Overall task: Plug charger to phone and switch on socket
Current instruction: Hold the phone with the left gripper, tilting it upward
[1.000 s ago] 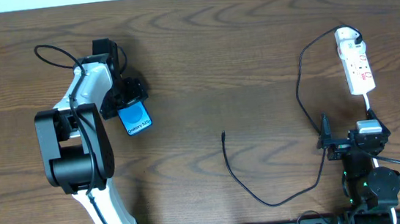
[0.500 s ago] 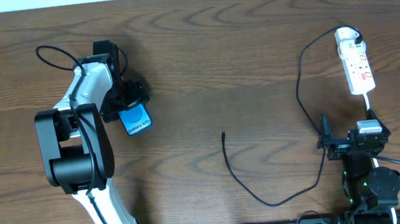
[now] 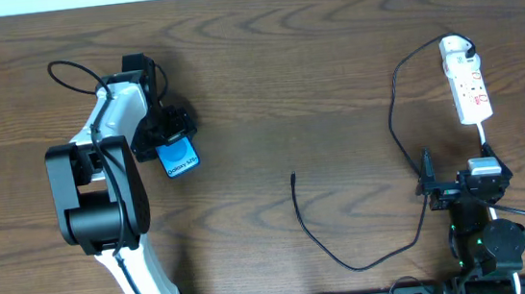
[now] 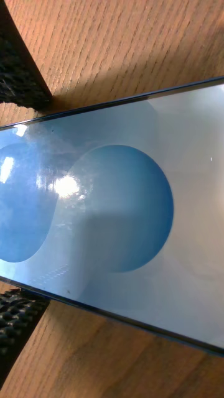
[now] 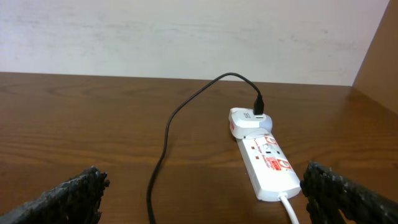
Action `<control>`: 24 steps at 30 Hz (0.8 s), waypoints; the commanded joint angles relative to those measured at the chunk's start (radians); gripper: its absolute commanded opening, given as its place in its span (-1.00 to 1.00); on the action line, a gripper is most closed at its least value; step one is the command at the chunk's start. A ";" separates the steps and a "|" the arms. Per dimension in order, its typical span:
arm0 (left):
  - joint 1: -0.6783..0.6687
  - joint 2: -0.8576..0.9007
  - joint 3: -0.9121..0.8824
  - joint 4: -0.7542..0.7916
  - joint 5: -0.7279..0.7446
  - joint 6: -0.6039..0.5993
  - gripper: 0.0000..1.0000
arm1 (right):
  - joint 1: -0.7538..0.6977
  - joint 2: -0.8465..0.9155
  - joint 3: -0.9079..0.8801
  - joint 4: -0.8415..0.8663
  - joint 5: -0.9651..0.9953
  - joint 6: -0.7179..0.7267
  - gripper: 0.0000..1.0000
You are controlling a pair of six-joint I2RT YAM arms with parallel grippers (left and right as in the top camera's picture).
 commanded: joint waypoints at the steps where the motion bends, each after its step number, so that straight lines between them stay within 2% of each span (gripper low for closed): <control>1: 0.000 0.012 -0.024 0.010 0.047 -0.009 0.84 | 0.008 -0.006 -0.002 -0.005 0.003 -0.005 0.99; 4: 0.000 0.012 -0.024 0.010 0.047 -0.009 0.82 | 0.008 -0.006 -0.002 -0.005 0.003 -0.005 0.98; 10: 0.000 0.012 -0.024 0.015 0.047 -0.009 0.63 | 0.008 -0.006 -0.002 -0.005 0.003 -0.005 0.99; 19: 0.000 0.012 -0.024 0.017 0.047 -0.009 0.52 | 0.008 -0.006 -0.002 -0.005 0.003 -0.005 0.98; 24: 0.000 0.012 -0.024 0.017 0.047 -0.009 0.28 | 0.008 -0.006 -0.002 -0.005 0.003 -0.005 0.99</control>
